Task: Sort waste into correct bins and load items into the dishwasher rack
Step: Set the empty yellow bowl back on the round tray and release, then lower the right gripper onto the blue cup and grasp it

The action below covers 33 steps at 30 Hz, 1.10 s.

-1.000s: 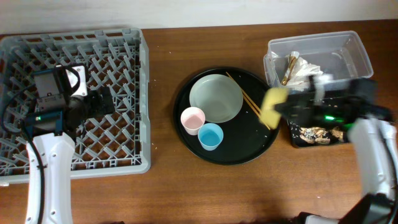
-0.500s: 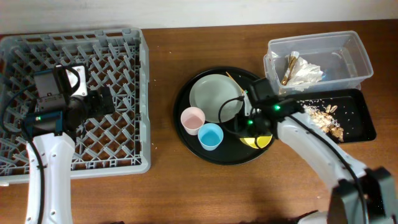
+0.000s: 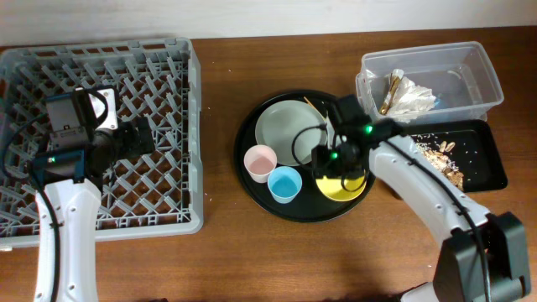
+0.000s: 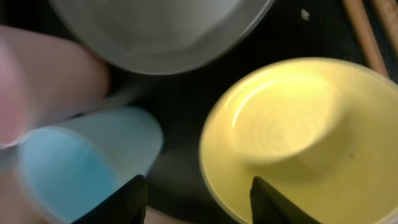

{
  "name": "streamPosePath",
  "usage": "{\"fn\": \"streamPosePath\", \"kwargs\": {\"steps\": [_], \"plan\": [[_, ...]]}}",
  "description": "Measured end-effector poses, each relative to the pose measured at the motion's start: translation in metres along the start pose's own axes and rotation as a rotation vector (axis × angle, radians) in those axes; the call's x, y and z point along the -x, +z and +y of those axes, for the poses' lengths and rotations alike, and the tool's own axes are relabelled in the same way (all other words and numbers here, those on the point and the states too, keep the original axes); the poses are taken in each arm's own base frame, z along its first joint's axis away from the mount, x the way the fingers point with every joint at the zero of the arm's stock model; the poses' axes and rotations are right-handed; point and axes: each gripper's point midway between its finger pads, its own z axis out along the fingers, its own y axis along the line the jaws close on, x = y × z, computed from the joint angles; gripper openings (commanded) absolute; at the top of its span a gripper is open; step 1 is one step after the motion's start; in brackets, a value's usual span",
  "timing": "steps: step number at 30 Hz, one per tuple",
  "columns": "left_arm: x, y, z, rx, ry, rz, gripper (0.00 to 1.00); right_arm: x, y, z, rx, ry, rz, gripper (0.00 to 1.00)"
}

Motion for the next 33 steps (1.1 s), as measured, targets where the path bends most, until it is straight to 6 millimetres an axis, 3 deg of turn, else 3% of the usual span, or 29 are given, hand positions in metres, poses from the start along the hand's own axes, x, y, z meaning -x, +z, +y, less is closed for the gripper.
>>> {"fn": "streamPosePath", "kwargs": {"steps": [1,5,7,16,22,28,33], "plan": [[0.0,0.0,0.0,0.0,0.0,0.0,1.0,0.004,-0.01,0.005,0.006,-0.014,-0.005,0.98],[0.0,0.0,0.0,0.0,0.0,0.0,1.0,0.026,-0.047,0.024,0.045,-0.057,-0.064,0.99],[0.0,0.0,0.0,0.0,0.0,0.0,1.0,0.029,-0.052,0.03,0.069,-0.066,-0.073,0.99],[0.0,0.0,-0.001,-0.003,0.0,0.0,1.0,0.017,-0.051,0.038,0.108,-0.068,-0.021,0.99],[-0.003,0.0,-0.007,-0.042,-0.002,0.012,1.0,0.008,-0.048,0.055,0.115,-0.124,-0.008,1.0],[-0.003,0.0,-0.01,-0.06,-0.002,0.013,1.0,0.009,-0.041,0.064,0.09,-0.167,-0.028,0.84],[-0.003,-0.002,-0.025,-0.147,-0.003,0.011,1.0,0.007,-0.004,0.057,0.043,-0.157,0.057,0.72]]}}
